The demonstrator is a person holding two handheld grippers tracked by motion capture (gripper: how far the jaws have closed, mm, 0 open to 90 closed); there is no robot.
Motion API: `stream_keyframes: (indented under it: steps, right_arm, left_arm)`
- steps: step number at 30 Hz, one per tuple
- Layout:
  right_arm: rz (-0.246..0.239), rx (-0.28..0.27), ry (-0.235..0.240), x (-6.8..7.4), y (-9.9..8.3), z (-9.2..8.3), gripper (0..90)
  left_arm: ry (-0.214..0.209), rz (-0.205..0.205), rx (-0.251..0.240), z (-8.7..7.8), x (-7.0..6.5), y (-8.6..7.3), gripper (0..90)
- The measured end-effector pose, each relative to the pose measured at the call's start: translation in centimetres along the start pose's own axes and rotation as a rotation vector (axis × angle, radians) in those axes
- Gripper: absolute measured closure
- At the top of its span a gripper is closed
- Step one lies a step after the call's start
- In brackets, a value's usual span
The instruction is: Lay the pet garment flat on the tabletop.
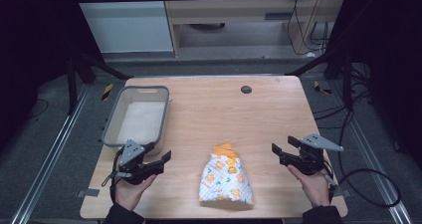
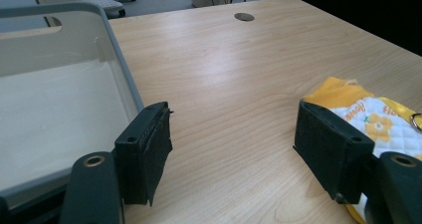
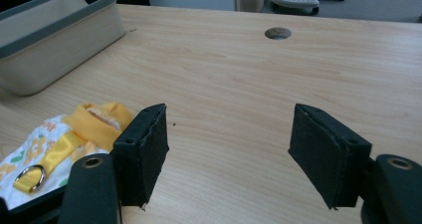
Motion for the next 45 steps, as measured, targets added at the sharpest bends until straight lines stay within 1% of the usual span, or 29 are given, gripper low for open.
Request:
stream_keyframes:
  steps: [5, 8, 9, 10, 11, 12, 13, 14, 15, 16, 17, 18, 20, 24, 30, 32, 36, 40, 41, 43, 45]
  right_arm:
    - [-0.001, -0.009, 0.010, 0.3, 0.9, 0.7, 30.3]
    - [-0.003, -0.012, 0.018, 0.5, 1.4, 1.3, 30.2]
    - [0.002, -0.014, 0.024, 0.7, 1.5, 1.8, 30.4]
    - [0.002, -0.014, 0.024, 0.7, 1.5, 1.8, 30.4]
    - [0.004, -0.013, 0.030, 0.8, 1.5, 2.2, 30.9]
    - [0.004, -0.013, 0.030, 0.8, 1.5, 2.2, 30.9]
    - [0.003, -0.001, 0.038, 1.0, 1.4, 2.6, 31.4]
    - [0.003, -0.001, 0.038, 1.0, 1.4, 2.6, 31.4]
    - [-0.006, 0.014, 0.042, 1.2, 1.2, 3.0, 32.0]
    - [-0.006, 0.014, 0.042, 1.2, 1.2, 3.0, 32.0]
    - [-0.009, 0.029, 0.049, 1.4, 1.0, 3.2, 32.9]
    - [-0.009, 0.029, 0.049, 1.4, 1.0, 3.2, 32.9]
    - [-0.019, 0.041, 0.056, 1.6, 0.7, 3.4, 33.9]
    - [-0.011, 0.053, 0.081, 2.1, 0.4, 3.7, 36.1]
    - [-0.025, 0.088, 0.106, 2.8, -0.2, 4.3, 37.9]
    - [-0.028, 0.097, 0.115, 3.0, -0.5, 4.5, 38.2]
    - [-0.026, 0.122, 0.134, 3.3, -1.0, 4.8, 38.6]
    - [-0.027, 0.143, 0.152, 3.6, -1.6, 5.2, 39.2]
    - [-0.026, 0.149, 0.155, 3.7, -1.7, 5.2, 39.3]
    - [-0.029, 0.161, 0.174, 4.0, -2.1, 5.6, 39.5]
    - [-0.026, 0.165, 0.184, 4.2, -2.2, 5.7, 39.5]
  left_arm:
    - [-0.004, -0.011, 0.000, 0.8, -0.1, 0.8, 29.5]
    - [-0.008, -0.010, 0.004, 1.4, -0.5, 1.1, 29.5]
    - [-0.013, -0.003, 0.012, 1.8, -0.9, 1.3, 29.7]
    - [-0.013, -0.003, 0.012, 1.8, -0.9, 1.3, 29.7]
    - [-0.016, 0.002, 0.017, 2.1, -1.1, 1.4, 29.8]
    - [-0.022, 0.006, 0.021, 2.4, -1.4, 1.5, 29.8]
    - [-0.031, 0.010, 0.025, 2.8, -1.8, 1.5, 30.1]
    - [-0.031, 0.010, 0.025, 2.8, -1.8, 1.5, 30.2]
    - [-0.041, 0.024, 0.040, 3.4, -2.4, 1.5, 30.4]
    - [-0.041, 0.024, 0.040, 3.4, -2.4, 1.5, 30.6]
    - [-0.052, 0.031, 0.051, 3.9, -2.9, 1.5, 30.9]
    - [-0.052, 0.031, 0.051, 3.9, -2.9, 1.5, 31.1]
    - [-0.069, 0.038, 0.069, 4.6, -3.6, 1.4, 31.2]
    - [-0.095, 0.075, 0.105, 5.6, -5.1, 1.1, 31.7]
    - [-0.131, 0.093, 0.142, 6.3, -6.6, 0.3, 32.4]
    - [-0.140, 0.107, 0.161, 6.5, -7.1, -0.1, 32.4]
    - [-0.155, 0.128, 0.188, 6.9, -7.8, -0.7, 33.6]
    - [-0.171, 0.129, 0.211, 7.3, -8.3, -1.2, 35.6]
    - [-0.173, 0.134, 0.219, 7.4, -8.4, -1.4, 35.9]
    - [-0.183, 0.132, 0.236, 7.7, -8.6, -1.7, 37.3]
    - [-0.191, 0.133, 0.250, 8.0, -8.8, -2.0, 37.6]
Point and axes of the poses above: each handheld gripper's, and its own axes: z roughly forward along the jaws, y roughly out of its top, x roughly to its left, the point moved 4 cm from there along z, roughly forward along the jaws, and after that the axes turned 5 degrees about y, right-handed, at the moved point
